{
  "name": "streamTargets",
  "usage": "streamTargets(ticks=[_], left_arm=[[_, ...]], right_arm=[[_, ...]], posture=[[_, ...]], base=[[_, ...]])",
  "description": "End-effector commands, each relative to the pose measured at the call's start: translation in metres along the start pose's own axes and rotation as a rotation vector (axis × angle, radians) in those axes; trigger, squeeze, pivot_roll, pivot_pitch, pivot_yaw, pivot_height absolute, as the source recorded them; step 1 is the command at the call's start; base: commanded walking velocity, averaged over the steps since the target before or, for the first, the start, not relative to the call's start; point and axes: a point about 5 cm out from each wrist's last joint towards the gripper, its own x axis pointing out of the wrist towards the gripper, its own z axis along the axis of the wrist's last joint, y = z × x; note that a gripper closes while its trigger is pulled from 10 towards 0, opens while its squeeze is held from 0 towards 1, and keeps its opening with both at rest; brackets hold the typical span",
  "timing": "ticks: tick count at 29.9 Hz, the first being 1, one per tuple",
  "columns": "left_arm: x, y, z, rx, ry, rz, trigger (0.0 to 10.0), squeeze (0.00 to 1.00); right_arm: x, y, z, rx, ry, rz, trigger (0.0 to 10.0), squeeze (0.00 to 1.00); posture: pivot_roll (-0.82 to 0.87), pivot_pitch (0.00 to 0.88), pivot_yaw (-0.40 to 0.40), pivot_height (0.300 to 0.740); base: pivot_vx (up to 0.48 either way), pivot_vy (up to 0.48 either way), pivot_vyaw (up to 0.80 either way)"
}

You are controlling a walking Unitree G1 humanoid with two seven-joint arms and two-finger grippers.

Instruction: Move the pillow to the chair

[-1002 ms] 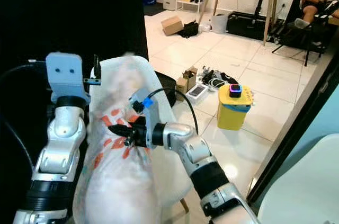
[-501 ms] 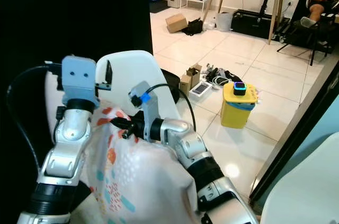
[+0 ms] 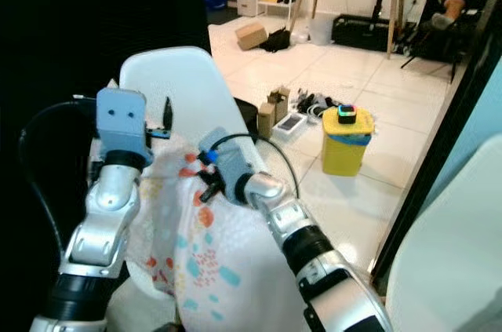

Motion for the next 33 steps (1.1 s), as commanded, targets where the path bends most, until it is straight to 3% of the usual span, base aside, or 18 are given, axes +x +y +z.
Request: streamTargets(ticks=[1, 6, 11, 13, 17, 20, 23, 26, 27, 28, 30, 33], left_arm=[[-0.001, 0.000, -0.003, -0.002, 0.021, -0.005, 10.0, 0.00], [-0.001, 0.000, -0.003, -0.004, 0.022, -0.007, 10.0, 0.00], [-0.001, -0.001, -0.003, -0.004, 0.022, -0.011, 10.0, 0.00], [-0.001, -0.002, -0.003, -0.004, 0.022, -0.010, 10.0, 0.00], [-0.001, -0.002, -0.003, -0.004, 0.022, -0.008, 10.0, 0.00], [-0.002, 0.001, -0.003, 0.003, 0.021, -0.002, 10.0, 0.00], [-0.002, 0.001, -0.003, 0.005, 0.021, -0.001, 10.0, 0.00], [-0.003, 0.001, -0.003, 0.008, 0.021, 0.000, 10.0, 0.00], [-0.003, 0.001, -0.004, 0.010, 0.021, -0.001, 10.0, 0.00], [-0.003, 0.001, -0.004, 0.010, 0.021, -0.001, 10.0, 0.00], [-0.003, 0.001, -0.004, 0.011, 0.023, -0.004, 10.0, 0.00], [-0.003, -0.001, -0.005, 0.010, 0.024, -0.013, 10.0, 0.00]], right_arm=[[0.003, -0.010, 0.018, -0.081, -0.055, -0.067, 10.0, 0.00], [0.003, -0.018, 0.029, -0.149, -0.083, -0.121, 10.0, 0.00], [0.008, -0.027, 0.079, -0.254, -0.257, -0.183, 10.0, 0.00], [0.010, -0.026, 0.095, -0.294, -0.301, -0.183, 10.0, 0.00], [0.012, -0.024, 0.101, -0.308, -0.322, -0.186, 10.0, 0.00], [0.019, -0.015, 0.121, -0.360, -0.374, -0.199, 10.0, 0.00], [0.022, -0.010, 0.118, -0.385, -0.354, -0.199, 10.0, 0.00], [0.028, 0.003, 0.101, -0.368, -0.306, -0.164, 10.0, 0.00], [0.030, 0.007, 0.092, -0.349, -0.294, -0.150, 10.0, 0.26], [0.030, 0.007, 0.092, -0.349, -0.294, -0.150, 10.0, 0.26], [0.030, 0.008, 0.081, -0.328, -0.286, -0.182, 10.0, 1.00], [0.027, 0.000, 0.074, -0.306, -0.267, -0.248, 10.0, 1.00]], posture=[[-0.17, 0.000, -0.020, 0.573], [-0.17, 0.000, -0.020, 0.563], [-0.16, 0.000, -0.029, 0.543], [-0.16, 0.000, -0.032, 0.533], [-0.16, 0.000, -0.032, 0.528], [-0.15, 0.000, -0.035, 0.513], [-0.14, 0.000, -0.041, 0.513], [-0.13, 0.000, -0.043, 0.513], [-0.13, 0.000, -0.041, 0.513], [-0.13, 0.000, -0.041, 0.513], [-0.13, 0.000, -0.037, 0.513], [-0.14, 0.000, -0.030, 0.513]], base=[[0.000, 0.000, 0.00], [0.000, 0.000, 0.00], [0.000, 0.000, 0.00], [0.000, 0.000, 0.00], [0.000, 0.000, 0.00], [0.000, 0.000, 0.00], [0.000, 0.000, 0.00], [0.000, 0.000, 0.00], [0.000, 0.000, 0.00], [0.000, 0.000, 0.00], [0.000, 0.000, 0.00], [0.000, 0.000, 0.00]])
